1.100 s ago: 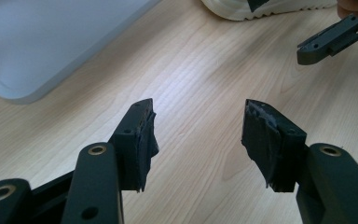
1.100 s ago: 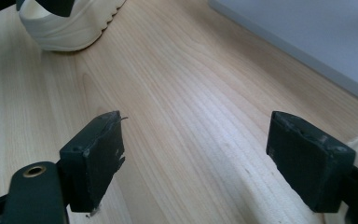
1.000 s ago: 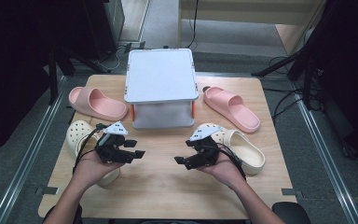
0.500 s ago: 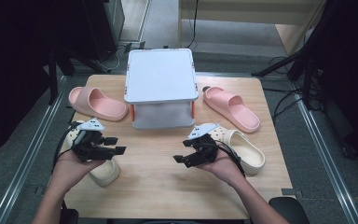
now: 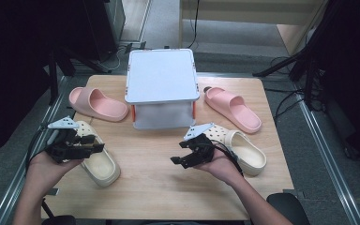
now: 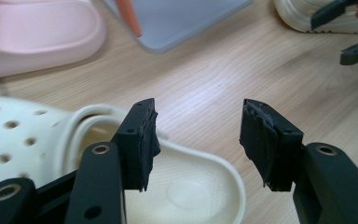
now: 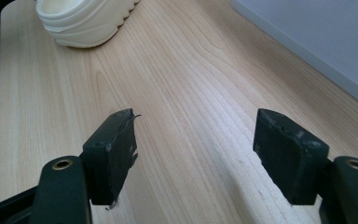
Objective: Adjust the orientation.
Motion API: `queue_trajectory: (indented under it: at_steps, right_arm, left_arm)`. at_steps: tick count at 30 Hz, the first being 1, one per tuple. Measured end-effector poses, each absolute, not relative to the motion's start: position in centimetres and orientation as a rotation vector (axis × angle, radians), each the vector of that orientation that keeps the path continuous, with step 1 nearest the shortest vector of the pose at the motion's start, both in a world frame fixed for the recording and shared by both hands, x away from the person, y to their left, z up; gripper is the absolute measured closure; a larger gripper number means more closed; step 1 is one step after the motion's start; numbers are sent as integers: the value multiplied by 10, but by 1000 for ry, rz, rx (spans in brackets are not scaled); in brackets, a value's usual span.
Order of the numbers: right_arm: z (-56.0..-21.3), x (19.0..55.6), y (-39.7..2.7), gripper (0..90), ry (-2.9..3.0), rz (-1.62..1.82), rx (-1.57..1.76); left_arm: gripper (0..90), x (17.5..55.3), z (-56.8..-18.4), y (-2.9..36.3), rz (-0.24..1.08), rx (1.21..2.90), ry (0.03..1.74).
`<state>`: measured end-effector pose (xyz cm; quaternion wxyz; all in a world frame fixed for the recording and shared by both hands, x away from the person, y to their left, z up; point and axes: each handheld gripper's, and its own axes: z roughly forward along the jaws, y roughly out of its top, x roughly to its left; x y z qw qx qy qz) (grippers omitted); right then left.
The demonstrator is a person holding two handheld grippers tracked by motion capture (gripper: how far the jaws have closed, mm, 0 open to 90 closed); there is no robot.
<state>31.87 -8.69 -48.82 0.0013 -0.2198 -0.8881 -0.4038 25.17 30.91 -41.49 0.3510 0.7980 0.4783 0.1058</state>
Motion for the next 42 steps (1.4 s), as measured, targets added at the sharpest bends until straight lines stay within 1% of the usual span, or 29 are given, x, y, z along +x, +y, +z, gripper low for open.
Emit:
queue_trajectory:
  at_steps: [2,5,11,13,15,21,25,26,27,29,30,34,35,36,42]
  right_arm:
    - [-488,319,-86,306,-2787,-1265,-687]
    - [-489,319,-86,306,-2786,-1250,-694]
    - [-490,318,-86,306,-2790,-1235,-692]
    - [-491,318,-86,306,-2788,-1226,-698]
    - [-491,318,-86,306,-2789,-1223,-700]
    - [-492,316,-89,306,-2792,-1216,-713]
    - [-493,316,-92,306,-2793,-1210,-725]
    - [-493,316,-92,306,-2795,-1212,-728]
    - [-493,316,-93,306,-2793,-1209,-739]
    - [-493,316,-94,307,-2792,-1210,-744]
    - [-493,316,-94,307,-2793,-1213,-742]
    - [-493,316,-94,308,-2794,-1208,-747]
    - [-494,316,-94,308,-2797,-1209,-743]
    - [-494,316,-94,308,-2796,-1209,-742]
    - [-493,317,-94,310,-2793,-1213,-745]
  left_arm:
    - [460,252,-414,314,303,2079,1261]
    - [456,254,-416,324,313,2086,1277]
    - [447,266,-432,339,333,2095,1349]
    - [463,269,-434,343,317,2056,1327]
    - [452,271,-436,345,351,2051,1353]
    - [452,281,-453,348,321,2088,1400]
    - [444,285,-460,346,377,2103,1400]
    - [445,286,-463,345,413,2123,1396]
    - [453,286,-464,344,445,2141,1382]
    - [525,286,-466,344,487,2147,1379]
    - [566,286,-466,347,470,2140,1383]
    - [613,286,-465,350,452,2134,1368]
    - [637,285,-464,350,455,2136,1361]
    - [688,285,-462,350,463,2135,1360]
    - [754,284,-451,358,453,2110,1393]
